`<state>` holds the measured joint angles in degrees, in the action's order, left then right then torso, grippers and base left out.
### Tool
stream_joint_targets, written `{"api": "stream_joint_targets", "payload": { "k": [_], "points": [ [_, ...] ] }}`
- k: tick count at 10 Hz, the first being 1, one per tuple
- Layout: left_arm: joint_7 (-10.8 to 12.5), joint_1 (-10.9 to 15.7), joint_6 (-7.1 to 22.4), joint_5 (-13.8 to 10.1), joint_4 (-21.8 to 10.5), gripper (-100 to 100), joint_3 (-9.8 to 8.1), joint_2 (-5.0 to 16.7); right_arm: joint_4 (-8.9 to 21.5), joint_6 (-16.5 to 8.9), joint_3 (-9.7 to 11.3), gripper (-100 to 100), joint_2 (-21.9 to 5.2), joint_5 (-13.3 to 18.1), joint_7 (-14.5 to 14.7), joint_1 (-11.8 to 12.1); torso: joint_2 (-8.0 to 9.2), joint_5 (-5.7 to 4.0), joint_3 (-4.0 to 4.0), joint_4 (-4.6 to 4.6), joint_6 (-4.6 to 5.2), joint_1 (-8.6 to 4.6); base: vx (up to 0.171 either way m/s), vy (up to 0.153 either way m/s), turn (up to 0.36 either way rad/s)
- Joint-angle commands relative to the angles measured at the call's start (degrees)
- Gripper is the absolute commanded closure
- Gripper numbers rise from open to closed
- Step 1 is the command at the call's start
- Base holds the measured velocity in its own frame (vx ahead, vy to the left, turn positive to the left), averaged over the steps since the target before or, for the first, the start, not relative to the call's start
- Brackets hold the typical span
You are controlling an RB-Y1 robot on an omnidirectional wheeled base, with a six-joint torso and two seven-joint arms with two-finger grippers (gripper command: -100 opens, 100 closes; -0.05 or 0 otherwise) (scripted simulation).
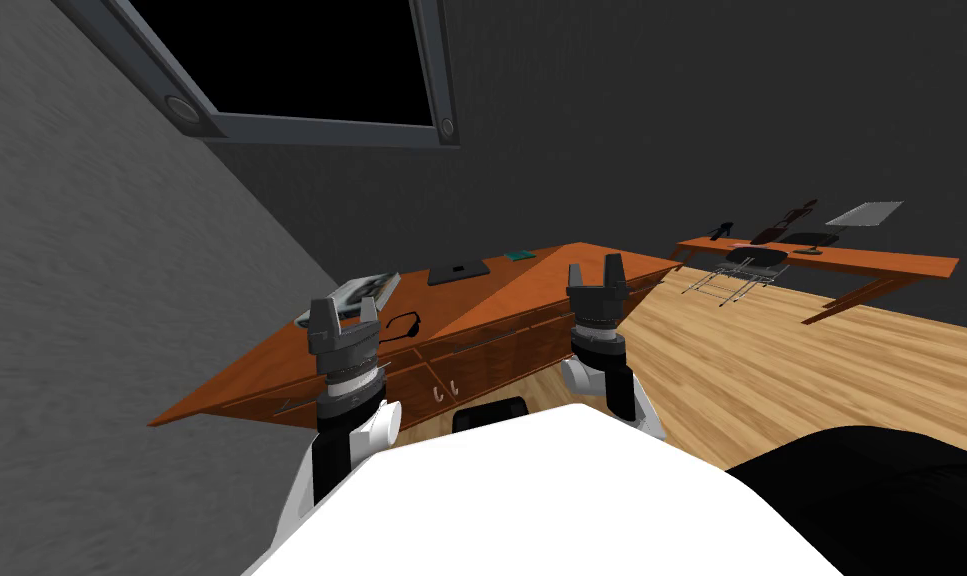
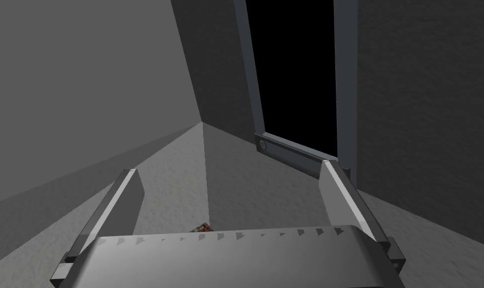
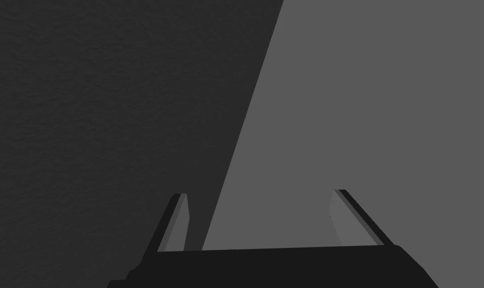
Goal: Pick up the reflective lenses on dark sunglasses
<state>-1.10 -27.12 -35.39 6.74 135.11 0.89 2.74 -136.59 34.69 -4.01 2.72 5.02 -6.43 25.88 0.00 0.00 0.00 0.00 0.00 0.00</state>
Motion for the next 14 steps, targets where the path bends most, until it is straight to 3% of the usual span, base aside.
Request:
{"api": "stream_joint_targets", "payload": {
  "k": [1, 4, 14],
  "points": [
    [0.8, 0.4, 2.3, -0.4, 0.4, -100, -0.46, 1.3, 0.0, 0.0, 0.0, 0, 0.0, 0.0, 0.0, 0.0, 0.00, 0.00, 0.00, 0.00, 0.00, 0.00, -0.007, -0.041, 0.041],
    [2.0, 1.0, 5.8, -1.1, 1.0, -100, -1.17, 2.9, 0.0, 0.0, 0.0, 0, 0.0, 0.0, 0.0, 0.0, 0.02, -0.08, 0.01, 0.01, 0.00, -0.36, -0.011, -0.084, 0.038],
    [7.0, 4.5, 21.7, -5.0, 3.4, -100, -4.92, 10.0, 0.0, 0.0, 0.0, 0, 0.0, 0.0, 0.0, 0.0, 0.04, -0.06, 0.03, 0.01, 0.01, -0.23, -0.017, -0.064, 0.033]
  ]
}}
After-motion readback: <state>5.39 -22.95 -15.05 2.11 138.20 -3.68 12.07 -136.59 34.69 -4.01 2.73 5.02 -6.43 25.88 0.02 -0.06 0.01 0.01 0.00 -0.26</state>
